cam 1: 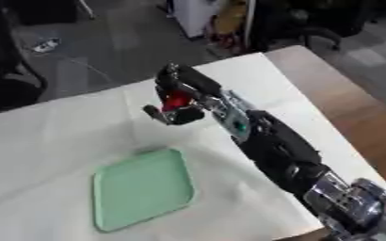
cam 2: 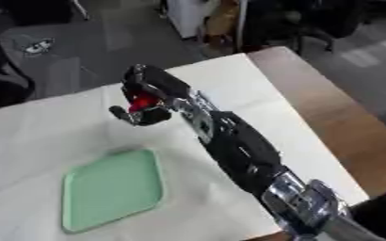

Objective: Pick up objects on the table and place them in the box.

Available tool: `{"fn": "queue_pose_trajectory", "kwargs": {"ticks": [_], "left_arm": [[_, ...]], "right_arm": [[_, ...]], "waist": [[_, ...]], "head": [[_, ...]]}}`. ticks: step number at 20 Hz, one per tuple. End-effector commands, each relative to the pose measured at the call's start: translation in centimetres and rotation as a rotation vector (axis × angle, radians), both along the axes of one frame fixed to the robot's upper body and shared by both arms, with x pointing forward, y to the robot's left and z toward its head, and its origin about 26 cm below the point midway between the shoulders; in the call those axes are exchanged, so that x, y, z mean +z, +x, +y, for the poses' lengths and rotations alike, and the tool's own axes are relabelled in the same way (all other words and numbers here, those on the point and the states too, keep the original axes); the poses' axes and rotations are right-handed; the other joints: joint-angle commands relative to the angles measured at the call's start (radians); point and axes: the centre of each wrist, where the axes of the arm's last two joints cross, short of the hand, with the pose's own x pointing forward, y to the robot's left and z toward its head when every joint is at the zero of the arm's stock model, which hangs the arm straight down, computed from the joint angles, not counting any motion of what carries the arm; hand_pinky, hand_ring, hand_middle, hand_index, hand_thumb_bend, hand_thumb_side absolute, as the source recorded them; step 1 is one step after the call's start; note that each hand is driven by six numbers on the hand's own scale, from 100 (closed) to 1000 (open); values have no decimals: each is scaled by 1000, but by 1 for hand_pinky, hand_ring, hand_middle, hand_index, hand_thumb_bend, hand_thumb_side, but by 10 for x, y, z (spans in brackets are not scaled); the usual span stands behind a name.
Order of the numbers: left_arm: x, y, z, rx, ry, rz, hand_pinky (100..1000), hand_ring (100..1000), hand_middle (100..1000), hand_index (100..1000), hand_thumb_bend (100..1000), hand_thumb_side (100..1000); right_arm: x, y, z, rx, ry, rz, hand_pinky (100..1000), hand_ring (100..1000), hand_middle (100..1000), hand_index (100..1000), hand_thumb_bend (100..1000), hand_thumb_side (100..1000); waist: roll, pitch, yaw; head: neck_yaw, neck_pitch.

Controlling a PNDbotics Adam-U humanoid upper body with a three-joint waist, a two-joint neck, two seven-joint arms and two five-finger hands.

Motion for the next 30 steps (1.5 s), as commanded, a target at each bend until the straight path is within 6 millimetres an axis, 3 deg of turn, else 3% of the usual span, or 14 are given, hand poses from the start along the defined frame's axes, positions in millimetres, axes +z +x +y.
{"fn": "queue_pose_trajectory", "kwargs": {"ticks": [1,6,7,8,14,30], "left_arm": [[9,-3,6,18,23,-31,326,492,663,806,291,796],[10,-3,6,19,25,-33,326,492,662,807,291,795],[10,-3,6,19,26,-34,326,492,662,807,291,797],[10,-3,6,19,26,-35,326,492,662,807,292,795],[11,-3,5,15,29,-41,327,493,662,807,292,795],[14,-2,2,-1,28,-46,328,493,661,807,293,796]], "right_arm": [[18,-6,1,31,-9,-21,100,100,100,100,270,321],[17,-17,14,111,-22,-7,100,100,100,100,269,323],[17,-20,17,132,-29,-6,100,100,100,100,359,333],[16,-23,20,152,-36,-4,100,100,100,100,268,325],[6,-35,33,223,-41,30,100,100,100,100,264,329],[-83,-51,71,319,-29,145,100,100,100,100,229,355]], "waist": [[-5,-21,-1],[-8,-22,2],[-9,-22,3],[-9,-21,3],[-12,-22,7],[-7,-16,17]], "head": [[10,8],[18,17],[18,17],[18,17],[15,16],[11,18]]}}
